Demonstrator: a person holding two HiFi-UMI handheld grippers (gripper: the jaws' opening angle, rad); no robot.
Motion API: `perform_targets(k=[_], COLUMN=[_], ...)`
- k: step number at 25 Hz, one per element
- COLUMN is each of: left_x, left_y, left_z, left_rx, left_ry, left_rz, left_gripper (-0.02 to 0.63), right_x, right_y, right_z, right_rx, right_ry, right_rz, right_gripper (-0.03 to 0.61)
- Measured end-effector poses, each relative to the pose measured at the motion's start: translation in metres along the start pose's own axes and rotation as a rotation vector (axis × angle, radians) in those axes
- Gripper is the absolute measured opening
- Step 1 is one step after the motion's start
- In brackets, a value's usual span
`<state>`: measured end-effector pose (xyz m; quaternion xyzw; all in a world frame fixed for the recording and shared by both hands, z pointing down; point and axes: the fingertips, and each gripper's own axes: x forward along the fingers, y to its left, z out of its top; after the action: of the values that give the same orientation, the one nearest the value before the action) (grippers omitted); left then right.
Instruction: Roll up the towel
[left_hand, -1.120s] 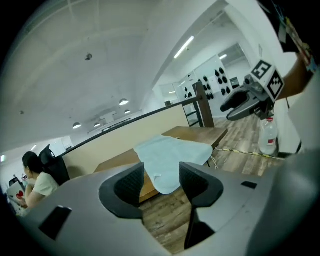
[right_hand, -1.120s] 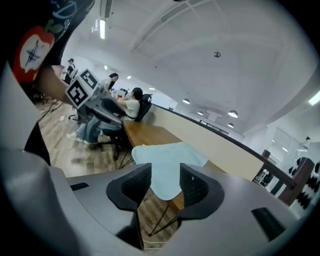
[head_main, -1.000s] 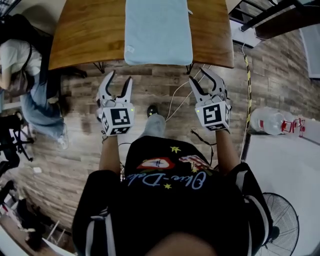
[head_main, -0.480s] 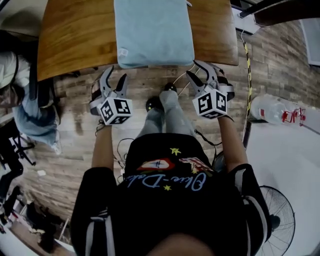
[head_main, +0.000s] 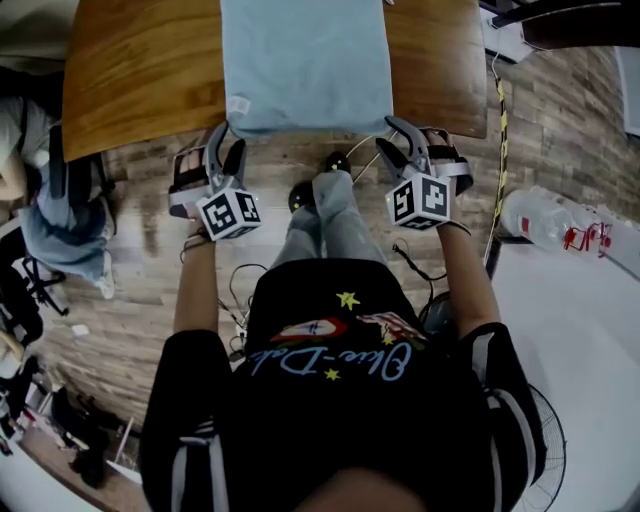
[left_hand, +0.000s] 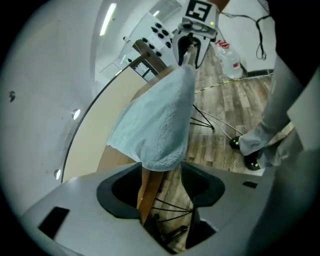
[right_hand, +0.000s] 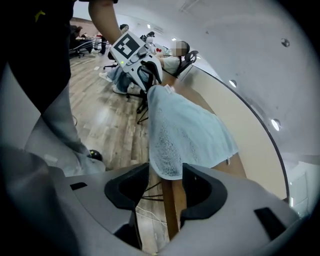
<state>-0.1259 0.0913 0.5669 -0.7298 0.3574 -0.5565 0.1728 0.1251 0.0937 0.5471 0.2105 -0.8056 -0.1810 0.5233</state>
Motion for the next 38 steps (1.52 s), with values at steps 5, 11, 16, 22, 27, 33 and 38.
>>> perform_targets(k=[5, 11, 16, 22, 27, 33, 38], left_x=[0.002, -0.003, -0.006, -0.013, -0.009, -0.002, 0.006], left_y=[0.001, 0.017, 0.024, 0.028, 0.035, 0.055, 0.075], left_z=[0.008, 0.008, 0.005, 0.01, 0.018, 0.022, 0.023], left_rx=[0.07, 0.029, -0.082, -0.188, -0.257, -0.283, -0.28], left_ry=[-0.03, -0.072, -0.087, -0.097, -0.081, -0.048, -0.038], left_rz=[0.033, 0.039, -0.079, -0.203, -0.351, -0.434, -0.493], left_gripper=[0.164, 0.032, 0.028, 0.028, 0.028, 0.028, 0.028], right_x=[0.009, 0.006, 0.0, -0.011, -0.008, -0.004, 0.008], right_y=[-0.001, -0.008, -0.023, -0.048, -0.075, -0.102, -0.127], right_z=[0.001, 0.01, 0.014, 0.017, 0.016, 0.018, 0.023], right_rx=[-0.015, 0.001, 0.138, 0.259, 0.353, 0.475, 0.499], right_ry=[-0.006, -0.042, -0.103, -0.177, -0.216, -0.281, -0.273], right_rz=[0.02, 0.041, 0.103, 0.164, 0.224, 0.355, 0.376], right_gripper=[0.172, 0.048, 0.029, 0.025, 0.025, 0.025, 0.025])
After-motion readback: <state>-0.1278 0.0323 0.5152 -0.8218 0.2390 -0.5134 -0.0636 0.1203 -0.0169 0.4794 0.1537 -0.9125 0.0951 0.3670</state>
